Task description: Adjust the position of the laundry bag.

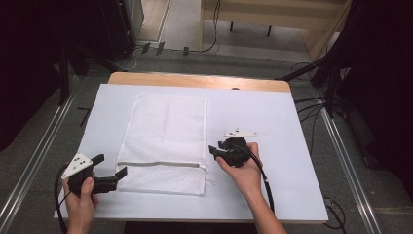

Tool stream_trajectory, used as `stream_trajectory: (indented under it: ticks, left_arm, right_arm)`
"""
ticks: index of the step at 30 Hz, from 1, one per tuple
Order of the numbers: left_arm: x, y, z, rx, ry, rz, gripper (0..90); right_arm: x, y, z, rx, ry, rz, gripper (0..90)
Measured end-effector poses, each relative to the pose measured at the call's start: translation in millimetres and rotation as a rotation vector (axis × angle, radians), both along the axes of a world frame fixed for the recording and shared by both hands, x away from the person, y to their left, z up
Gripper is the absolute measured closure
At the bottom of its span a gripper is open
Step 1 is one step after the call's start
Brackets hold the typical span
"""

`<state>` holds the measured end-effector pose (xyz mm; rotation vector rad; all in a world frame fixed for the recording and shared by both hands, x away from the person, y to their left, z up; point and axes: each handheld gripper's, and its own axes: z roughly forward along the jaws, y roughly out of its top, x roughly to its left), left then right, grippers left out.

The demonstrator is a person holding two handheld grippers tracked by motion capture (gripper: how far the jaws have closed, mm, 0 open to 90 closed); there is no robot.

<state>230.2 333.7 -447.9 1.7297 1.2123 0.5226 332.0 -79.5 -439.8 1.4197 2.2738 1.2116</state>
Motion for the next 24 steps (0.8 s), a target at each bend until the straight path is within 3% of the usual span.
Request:
stream_trajectory:
  ticks: [4, 13, 24]
  left_arm:
    - [0.6, 0.7, -0.1, -0.013, 0.000, -0.006, 0.0]
    - [0.6, 6.3, 0.6, -0.036, 0.002, 0.003, 0.0]
    - [0.6, 6.1, 1.2, -0.046, 0.002, -0.001, 0.0]
  right_arm:
    - [12.4, 13.8, -2.5, -0.008, 0.029, -0.018, 61.1]
    - [32.4, 18.6, -14.1, 0.062, 0.214, -0.094, 69.6]
    - [34.1, 26.5, -17.9, 0.055, 0.288, -0.093, 70.3]
